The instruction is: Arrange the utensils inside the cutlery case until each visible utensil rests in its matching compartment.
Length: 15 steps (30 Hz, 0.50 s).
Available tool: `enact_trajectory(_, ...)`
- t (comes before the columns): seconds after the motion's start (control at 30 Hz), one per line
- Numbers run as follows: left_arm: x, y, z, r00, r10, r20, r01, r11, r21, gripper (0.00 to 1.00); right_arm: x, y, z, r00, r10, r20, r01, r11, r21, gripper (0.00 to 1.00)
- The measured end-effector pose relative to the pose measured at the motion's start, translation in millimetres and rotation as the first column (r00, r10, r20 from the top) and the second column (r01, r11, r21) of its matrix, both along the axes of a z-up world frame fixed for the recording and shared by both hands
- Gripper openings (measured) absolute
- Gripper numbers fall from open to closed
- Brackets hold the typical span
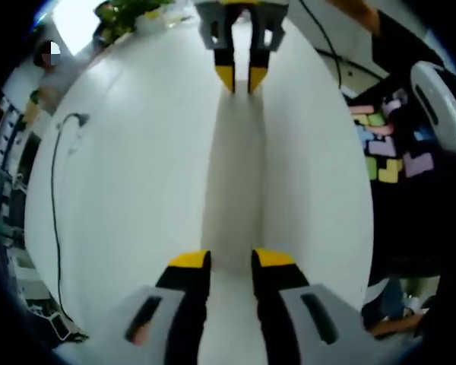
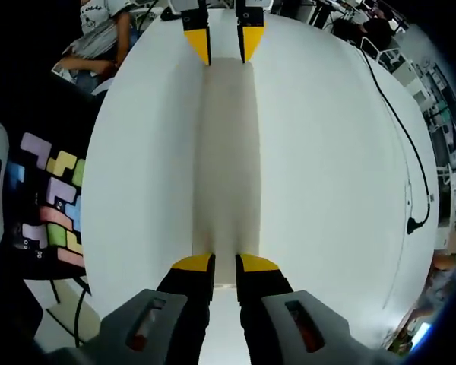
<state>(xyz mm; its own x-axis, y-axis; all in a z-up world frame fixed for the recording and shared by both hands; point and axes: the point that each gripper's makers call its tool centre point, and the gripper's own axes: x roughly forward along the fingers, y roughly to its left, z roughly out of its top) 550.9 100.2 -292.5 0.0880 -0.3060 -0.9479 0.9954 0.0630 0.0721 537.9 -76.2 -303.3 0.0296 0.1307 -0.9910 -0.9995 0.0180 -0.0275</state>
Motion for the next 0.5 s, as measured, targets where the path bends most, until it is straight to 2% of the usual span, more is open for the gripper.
enact_trajectory(0.1, -3.0, 0.1, -3.4, 0.999, 0.014, -0.040, -0.014, 1.000, 0.002, 0.19, 0.4, 0.0, 0.1, 1.000, 0.002, -0.004, -0.002, 1.000, 0.007, 0.10)
enact_trajectory(0.23, -2.6, 0.4, -3.5, 0.999, 0.019, -0.038, -0.018, 0.999, 0.028, 0.19, 0.0, 0.3, -0.1, 1.000, -0.006, -0.008, 0.006, 1.000, 0.020, 0.10)
enact_trajectory(0.4, -3.1, -0.4, -5.2, 0.998, 0.029, -0.047, -0.025, 0.995, 0.093, 0.19, 0.2, 0.3, -0.1, 1.000, -0.020, -0.019, 0.020, 0.999, 0.036, 0.10)
enact_trajectory(0.5, -3.7, 0.2, -6.6, 1.000, 0.008, -0.023, -0.005, 0.992, 0.124, 0.19, -0.2, 0.7, -0.2, 1.000, -0.025, -0.018, 0.026, 0.999, 0.042, 0.10)
